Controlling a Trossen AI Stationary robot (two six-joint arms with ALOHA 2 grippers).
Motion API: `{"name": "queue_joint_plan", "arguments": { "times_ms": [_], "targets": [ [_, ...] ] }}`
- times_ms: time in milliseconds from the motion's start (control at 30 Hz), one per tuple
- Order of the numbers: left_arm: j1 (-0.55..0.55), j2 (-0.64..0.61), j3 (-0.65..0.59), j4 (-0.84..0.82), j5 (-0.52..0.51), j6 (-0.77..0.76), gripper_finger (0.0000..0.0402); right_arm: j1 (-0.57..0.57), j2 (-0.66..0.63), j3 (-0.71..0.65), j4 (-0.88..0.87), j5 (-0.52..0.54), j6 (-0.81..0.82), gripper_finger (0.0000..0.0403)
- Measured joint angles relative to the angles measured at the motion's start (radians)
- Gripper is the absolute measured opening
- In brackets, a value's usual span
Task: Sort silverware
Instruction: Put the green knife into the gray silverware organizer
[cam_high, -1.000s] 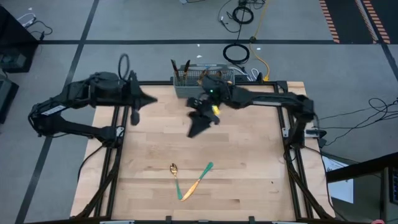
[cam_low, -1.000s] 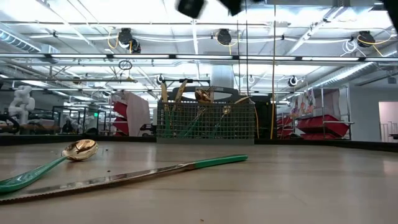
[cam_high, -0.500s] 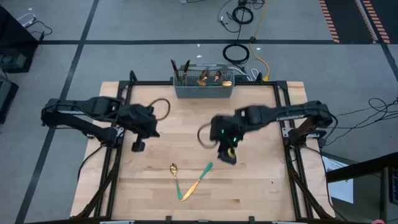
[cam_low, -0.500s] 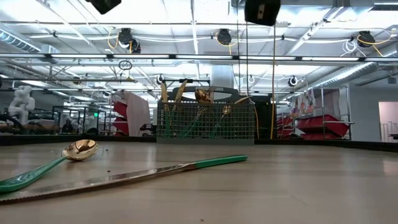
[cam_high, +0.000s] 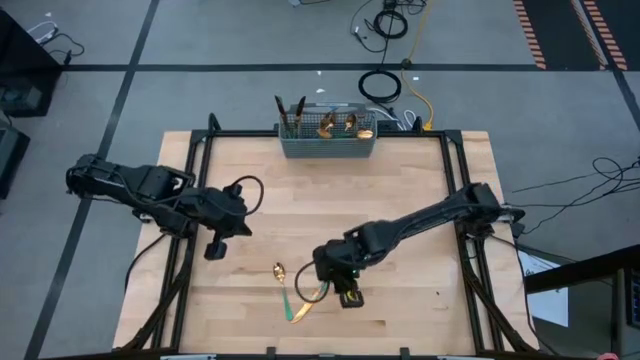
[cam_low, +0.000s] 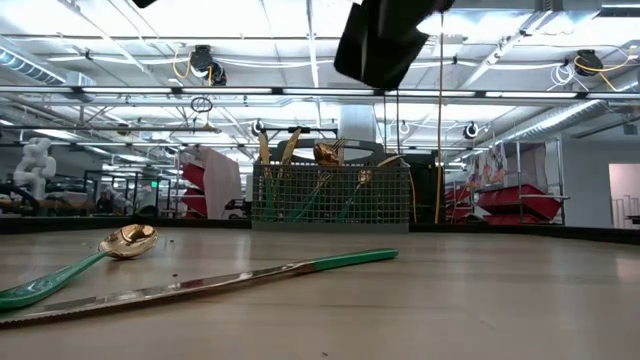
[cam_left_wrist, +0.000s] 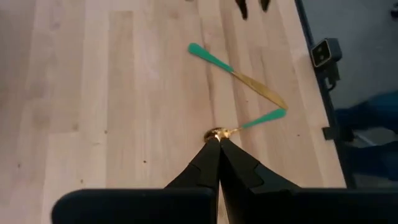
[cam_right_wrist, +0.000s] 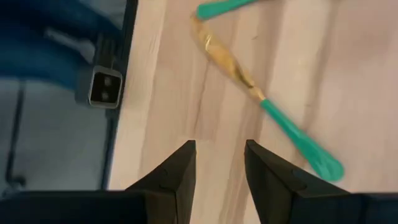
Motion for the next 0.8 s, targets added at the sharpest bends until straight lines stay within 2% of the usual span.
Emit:
{"name": "queue_joint_plan", "arguments": {
  "times_ms": [100,233,433,800],
  "targets": [
    [-0.017,0.000,0.000,0.000,-0.039,-0.062,0.0011,0.014,0.034,0.025,-0.023,0.006,-0.112,0.0133],
    [-0.028,0.000,0.000,0.002,-0.111,-0.158,0.0011,0.030,0.046,0.046,-0.031,0.048,-0.255,0.0163],
    [-0.036,0.000,0.000,0.005,-0.199,-0.231,0.0011,0.038,0.056,0.052,-0.018,0.145,-0.355,0.0215],
    [-0.049,0.001,0.000,0.006,-0.294,-0.358,0.0011,0.017,0.225,0.053,0.039,0.210,-0.535,0.0223]
  ]
}}
